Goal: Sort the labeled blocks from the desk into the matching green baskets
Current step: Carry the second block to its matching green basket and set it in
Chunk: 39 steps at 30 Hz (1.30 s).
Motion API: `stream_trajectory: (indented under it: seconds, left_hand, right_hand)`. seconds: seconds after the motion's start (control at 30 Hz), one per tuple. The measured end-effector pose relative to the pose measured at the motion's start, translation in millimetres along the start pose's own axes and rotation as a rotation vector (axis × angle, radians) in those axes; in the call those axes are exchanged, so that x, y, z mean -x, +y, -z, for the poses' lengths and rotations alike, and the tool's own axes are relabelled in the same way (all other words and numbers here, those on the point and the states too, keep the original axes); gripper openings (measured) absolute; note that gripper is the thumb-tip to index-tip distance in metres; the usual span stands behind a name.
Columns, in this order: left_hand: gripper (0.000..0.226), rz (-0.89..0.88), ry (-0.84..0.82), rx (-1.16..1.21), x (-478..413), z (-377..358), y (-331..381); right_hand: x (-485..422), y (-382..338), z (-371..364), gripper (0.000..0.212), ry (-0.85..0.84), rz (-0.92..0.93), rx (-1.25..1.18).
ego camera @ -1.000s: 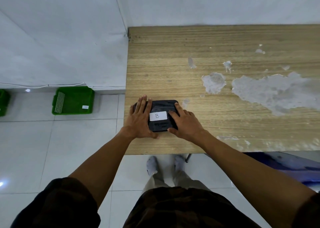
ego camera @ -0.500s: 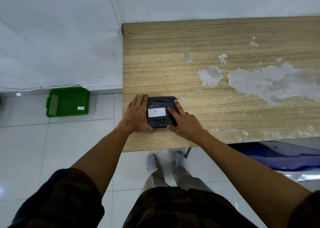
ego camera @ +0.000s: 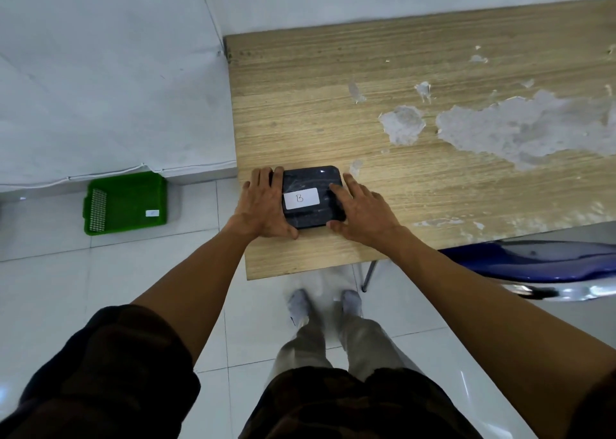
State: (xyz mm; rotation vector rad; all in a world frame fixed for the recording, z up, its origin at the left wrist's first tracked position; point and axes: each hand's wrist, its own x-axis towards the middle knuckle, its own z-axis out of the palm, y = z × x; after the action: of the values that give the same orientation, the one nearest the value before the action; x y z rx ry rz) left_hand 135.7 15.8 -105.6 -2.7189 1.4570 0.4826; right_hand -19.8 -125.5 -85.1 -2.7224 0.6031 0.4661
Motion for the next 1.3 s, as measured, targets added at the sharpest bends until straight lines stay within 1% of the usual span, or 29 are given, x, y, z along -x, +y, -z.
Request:
stream_trajectory:
  seconds: [0.1,0.33,0.6,0.8,1.13,1.3]
  left_hand:
    - [0.126,0.026,0.023,0.01,14.6,8.2,-2.7]
    - [0.125,0.071,0.088,0.007,67.0,23.9,9.6]
    - [0.127,0.188,0.177,-0.017,161.8,29.5,47.0]
    - [0.129,0.275,0.217,-0.033,225.3,36.4,56.7]
    - [0.129,0.392,0.274,-0.047,323.3,39.2,10.1]
    - [0.132,0.474,0.277,-0.058,390.6,30.2,-32.7]
  right_hand:
    - [12.8,-2.6,1.6,0.085,0.018,0.0,0.0]
    - [45.4,-3.5,7.2,0.088,0.034,0.04,0.016]
    - [110.0,-8.8,15.4,0.092,0.097,0.17,0.095]
    - [145.8,-29.2,14.7,0.097,0.054,0.262,0.177]
    - [179.8,-104.2,4.8,0.09,0.027,0.38,0.272]
    - [194.1,-169.7,-12.9,0.089,0.061,0.438,0.293]
